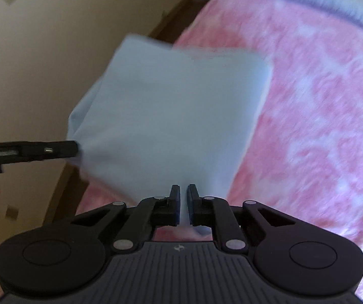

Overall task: Fold clothes
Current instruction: 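Carry the folded sweatshirt with both grippers onto the folded white garment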

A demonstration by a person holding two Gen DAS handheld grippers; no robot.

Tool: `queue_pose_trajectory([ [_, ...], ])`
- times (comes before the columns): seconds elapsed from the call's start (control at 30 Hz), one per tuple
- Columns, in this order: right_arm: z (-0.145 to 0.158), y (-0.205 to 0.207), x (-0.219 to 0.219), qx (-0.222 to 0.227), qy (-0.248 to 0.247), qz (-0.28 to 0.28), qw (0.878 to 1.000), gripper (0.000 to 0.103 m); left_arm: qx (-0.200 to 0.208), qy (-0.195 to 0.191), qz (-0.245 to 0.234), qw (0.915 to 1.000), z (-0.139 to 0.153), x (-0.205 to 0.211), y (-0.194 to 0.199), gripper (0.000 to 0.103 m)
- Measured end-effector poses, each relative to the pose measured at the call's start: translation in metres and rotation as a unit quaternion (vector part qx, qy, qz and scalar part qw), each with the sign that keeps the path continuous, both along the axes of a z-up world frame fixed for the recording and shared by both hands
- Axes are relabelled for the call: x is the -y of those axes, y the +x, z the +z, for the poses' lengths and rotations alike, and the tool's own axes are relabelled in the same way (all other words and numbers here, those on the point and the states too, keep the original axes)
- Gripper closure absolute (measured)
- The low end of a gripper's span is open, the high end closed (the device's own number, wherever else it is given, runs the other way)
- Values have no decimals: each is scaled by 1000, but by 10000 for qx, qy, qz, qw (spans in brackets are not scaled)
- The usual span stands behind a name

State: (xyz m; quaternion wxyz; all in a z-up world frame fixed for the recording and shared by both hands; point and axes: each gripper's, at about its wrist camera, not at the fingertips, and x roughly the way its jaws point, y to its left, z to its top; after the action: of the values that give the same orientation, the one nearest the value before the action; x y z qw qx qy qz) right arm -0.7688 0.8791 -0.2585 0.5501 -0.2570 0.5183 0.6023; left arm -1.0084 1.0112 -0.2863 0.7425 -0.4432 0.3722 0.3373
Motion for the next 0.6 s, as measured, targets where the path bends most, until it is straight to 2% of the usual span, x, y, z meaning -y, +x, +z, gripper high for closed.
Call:
queue_pose_trajectory([
  [0.07, -11, -8, -6, 77, -149, 151, 9997, 91, -103, -157, 5, 9998, -17, 1, 0, 101],
  [0.17, -26, -15, -13, 105, -237, 283, 9993, 91, -677, -295, -67, 9972, -36, 5, 9, 102],
  [0.3, -15, -6, -13, 23, -257, 209, 9994, 92, -238, -326, -101, 9991, 3, 14, 4, 101],
  [0.37, -1, 3, -10, -29, -201, 129, 9997, 91, -343, -134, -339, 9987, 32, 17, 9, 99],
  [0.47, 27, 14, -12, 105, 98, -57, 9999, 87, -135, 280, -535, 9981, 74, 14, 16, 99],
  [0.57, 40, 25, -22, 130, 260, -267, 9992, 81, -12, 556, -538, 9970, 85, 1, 26, 97],
  [0.6, 41, 27, -28, 156, 277, -285, 9991, 80, -79, 603, -551, 9966, 80, -7, 33, 96],
])
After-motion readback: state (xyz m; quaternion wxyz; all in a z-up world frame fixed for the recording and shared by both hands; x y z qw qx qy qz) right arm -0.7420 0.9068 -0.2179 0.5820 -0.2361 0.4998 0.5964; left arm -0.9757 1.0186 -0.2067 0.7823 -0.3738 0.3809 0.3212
